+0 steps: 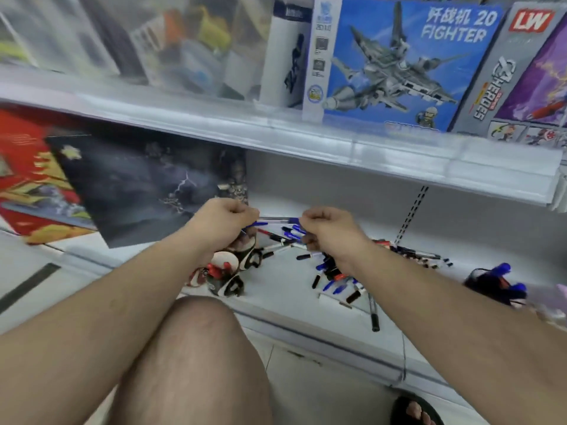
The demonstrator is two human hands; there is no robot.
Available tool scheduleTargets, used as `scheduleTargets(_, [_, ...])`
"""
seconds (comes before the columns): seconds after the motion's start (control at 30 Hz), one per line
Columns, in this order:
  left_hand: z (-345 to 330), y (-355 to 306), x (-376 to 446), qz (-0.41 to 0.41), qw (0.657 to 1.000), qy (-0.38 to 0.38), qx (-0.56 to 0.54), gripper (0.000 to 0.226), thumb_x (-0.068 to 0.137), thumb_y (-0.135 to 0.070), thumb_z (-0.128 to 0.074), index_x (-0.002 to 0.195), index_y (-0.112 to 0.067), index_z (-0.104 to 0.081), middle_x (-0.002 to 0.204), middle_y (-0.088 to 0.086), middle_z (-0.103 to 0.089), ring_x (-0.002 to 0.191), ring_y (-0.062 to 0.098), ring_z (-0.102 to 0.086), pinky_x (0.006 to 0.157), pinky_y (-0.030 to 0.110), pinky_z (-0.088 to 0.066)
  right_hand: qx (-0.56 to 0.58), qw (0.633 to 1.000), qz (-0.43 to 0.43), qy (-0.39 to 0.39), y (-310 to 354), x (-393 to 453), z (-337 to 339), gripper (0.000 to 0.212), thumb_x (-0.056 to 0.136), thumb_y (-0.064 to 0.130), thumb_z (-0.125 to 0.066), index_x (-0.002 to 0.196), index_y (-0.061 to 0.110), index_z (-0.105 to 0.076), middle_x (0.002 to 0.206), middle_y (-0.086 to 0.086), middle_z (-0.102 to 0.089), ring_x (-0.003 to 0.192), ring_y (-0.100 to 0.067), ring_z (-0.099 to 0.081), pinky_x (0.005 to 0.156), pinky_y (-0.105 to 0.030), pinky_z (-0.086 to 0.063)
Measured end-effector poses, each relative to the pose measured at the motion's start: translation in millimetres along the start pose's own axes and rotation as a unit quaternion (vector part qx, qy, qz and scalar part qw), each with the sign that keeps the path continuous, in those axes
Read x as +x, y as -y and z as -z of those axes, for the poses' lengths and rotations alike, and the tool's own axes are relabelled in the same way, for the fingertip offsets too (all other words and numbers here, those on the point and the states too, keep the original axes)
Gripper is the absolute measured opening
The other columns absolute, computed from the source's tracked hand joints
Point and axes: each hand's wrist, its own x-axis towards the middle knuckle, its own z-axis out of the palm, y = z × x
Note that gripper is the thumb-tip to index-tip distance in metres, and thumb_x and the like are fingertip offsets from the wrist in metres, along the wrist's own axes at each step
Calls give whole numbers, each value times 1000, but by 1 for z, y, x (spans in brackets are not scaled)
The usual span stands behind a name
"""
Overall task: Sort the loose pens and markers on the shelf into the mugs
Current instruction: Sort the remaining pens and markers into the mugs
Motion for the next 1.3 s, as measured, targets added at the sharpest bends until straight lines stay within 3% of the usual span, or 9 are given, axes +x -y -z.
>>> scheduleTargets(0.1, [50, 39, 9, 16, 992, -124, -36, 25, 94, -22, -65, 77, -4, -62, 60, 9, -58, 52, 20, -48, 53, 29, -44, -56, 998, -5, 7, -8, 4, -28, 7, 94, 22, -63, 91, 17, -63, 86, -3, -63, 68, -18, -60, 68, -34, -47])
scheduleTargets(0.2, [87, 81, 20, 38, 971, -234, 29, 37, 91, -32, -67, 65, -6, -60, 52, 5, -56, 54, 23, -49, 63, 36, -46, -43, 998, -32, 14, -21, 10, -42, 11, 96, 19, -59, 87, 15, -64, 86, -6, -62, 69, -21, -58, 66, -33, -46])
scheduleTargets(0.3, [100, 104, 32, 48, 947, -280, 150, 34, 93, -37, -60, 74, -9, -65, 72, 8, -66, 72, 29, -58, 71, 36, -47, -13, 998, -62, 2, -38, 20, -47, 10, 97, 15, -58, 89, 13, -64, 85, -9, -63, 64, -22, -57, 61, -31, -45])
scheduleTargets(0.43, [104, 129, 61, 38, 918, -263, 294, 29, 100, -33, -51, 104, -10, -68, 97, 12, -69, 94, 35, -60, 71, 30, -37, 14, 995, -99, -11, -69, 25, -44, 10, 97, 13, -57, 97, 7, -65, 82, -11, -65, 61, -22, -58, 58, -31, -45])
scheduleTargets(0.6, [99, 169, 104, 51, 891, -208, 401, 30, 103, -27, -44, 103, -4, -63, 101, 21, -67, 91, 38, -59, 69, 32, -38, 22, 988, -141, -55, -101, 30, -28, 10, 97, 12, -57, 99, 7, -65, 79, -13, -66, 63, -24, -56, 59, -33, -45])
scheduleTargets(0.73, [86, 188, 125, 57, 882, -190, 428, 32, 103, -31, -40, 109, -6, -59, 112, 20, -63, 103, 40, -57, 79, 40, -44, 9, 984, -162, -77, -119, 36, -16, 13, 96, 14, -58, 98, 4, -66, 77, -13, -66, 63, -25, -56, 58, -34, -45])
scheduleTargets(1.0, [91, 174, 142, -50, 836, -301, 456, 28, 103, -25, -37, 105, -7, -58, 105, 18, -64, 95, 40, -58, 76, 41, -38, 5, 976, -189, -110, -138, 42, 1, 11, 96, 12, -58, 95, 4, -66, 77, -15, -64, 61, -26, -54, 57, -34, -44])
scheduleTargets(1.1, [91, 182, 144, -24, 814, -251, 524, 30, 103, -27, -35, 112, -10, -59, 113, 15, -64, 102, 37, -59, 83, 41, -39, 1, 973, -202, -112, -146, 46, -1, 11, 96, 13, -59, 96, 4, -66, 78, -16, -66, 61, -26, -56, 57, -34, -46])
scheduleTargets(1.3, [76, 214, 144, 100, 815, -99, 562, 33, 98, -22, -42, 127, -15, -55, 126, 10, -59, 117, 30, -52, 95, 40, -39, 6, 976, -195, -94, -147, 52, -10, 12, 96, 14, -59, 95, 4, -67, 75, -14, -65, 60, -25, -56, 58, -33, -45])
